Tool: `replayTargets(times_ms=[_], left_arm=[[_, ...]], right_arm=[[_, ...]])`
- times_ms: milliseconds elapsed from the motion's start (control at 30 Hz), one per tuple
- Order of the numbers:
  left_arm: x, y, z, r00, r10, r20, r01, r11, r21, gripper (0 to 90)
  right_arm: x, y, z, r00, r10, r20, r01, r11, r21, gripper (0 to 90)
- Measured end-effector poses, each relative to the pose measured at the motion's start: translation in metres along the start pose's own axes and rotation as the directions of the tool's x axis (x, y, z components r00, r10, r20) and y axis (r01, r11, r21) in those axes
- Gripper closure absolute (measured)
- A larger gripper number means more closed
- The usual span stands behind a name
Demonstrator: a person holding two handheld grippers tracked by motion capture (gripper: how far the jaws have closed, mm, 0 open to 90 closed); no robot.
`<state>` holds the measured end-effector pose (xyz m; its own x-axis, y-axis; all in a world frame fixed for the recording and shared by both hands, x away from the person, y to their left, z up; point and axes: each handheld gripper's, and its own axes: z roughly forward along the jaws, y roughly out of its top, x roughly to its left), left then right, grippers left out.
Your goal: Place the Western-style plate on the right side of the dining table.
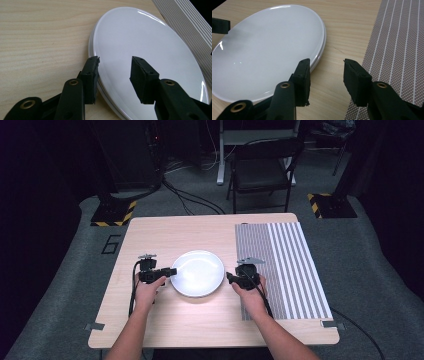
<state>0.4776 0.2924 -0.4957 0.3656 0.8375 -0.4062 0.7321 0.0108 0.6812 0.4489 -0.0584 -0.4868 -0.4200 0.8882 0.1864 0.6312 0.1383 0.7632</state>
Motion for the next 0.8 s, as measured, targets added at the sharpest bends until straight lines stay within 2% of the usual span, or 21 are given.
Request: replayTargets(times_ms=[100, 133, 267, 333, 367, 667, 800], left_arm=[[-0.002, 0.0, 0.0, 0.9999, -0.013, 0.008, 0.013, 0.9999, -0.003, 57.5], [-0.002, 0.0, 0.0, 1.0, -0.001, 0.007, 0.001, 1.0, 0.004, 57.5], [-0.005, -0.001, 0.001, 0.9999, 0.006, 0.008, -0.006, 1.0, 0.003, 57.0], [-0.004, -0.002, 0.002, 1.0, 0.007, 0.007, -0.007, 1.0, 0.007, 56.5], [-0.004, -0.003, 0.004, 1.0, -0.005, 0.008, 0.005, 1.0, 0.005, 56.3], [-0.003, -0.004, 0.004, 1.0, 0.0, 0.009, 0.0, 1.0, -0.002, 56.1], [-0.004, -0.004, 0.003, 1.0, 0.004, 0.008, -0.004, 1.0, -0.002, 56.0]], right_arm=[[0.001, 0.0, 0.002, 0.9999, 0.008, -0.007, -0.008, 1.0, 0.006, 56.1], [0.001, 0.0, 0.003, 1.0, 0.006, -0.007, -0.006, 1.0, 0.006, 55.8], [0.002, 0.001, 0.006, 1.0, 0.002, -0.004, -0.002, 1.0, 0.009, 54.9], [0.002, 0.003, 0.009, 1.0, 0.001, -0.001, -0.001, 1.0, 0.01, 54.6], [0.002, 0.004, 0.011, 1.0, 0.005, -0.001, -0.005, 1.0, 0.013, 54.4], [0.008, 0.006, 0.034, 0.9988, 0.049, -0.005, -0.049, 0.998, 0.04, 51.7], [0.011, 0.005, 0.042, 0.9986, 0.049, -0.019, -0.048, 0.997, 0.054, 51.2]])
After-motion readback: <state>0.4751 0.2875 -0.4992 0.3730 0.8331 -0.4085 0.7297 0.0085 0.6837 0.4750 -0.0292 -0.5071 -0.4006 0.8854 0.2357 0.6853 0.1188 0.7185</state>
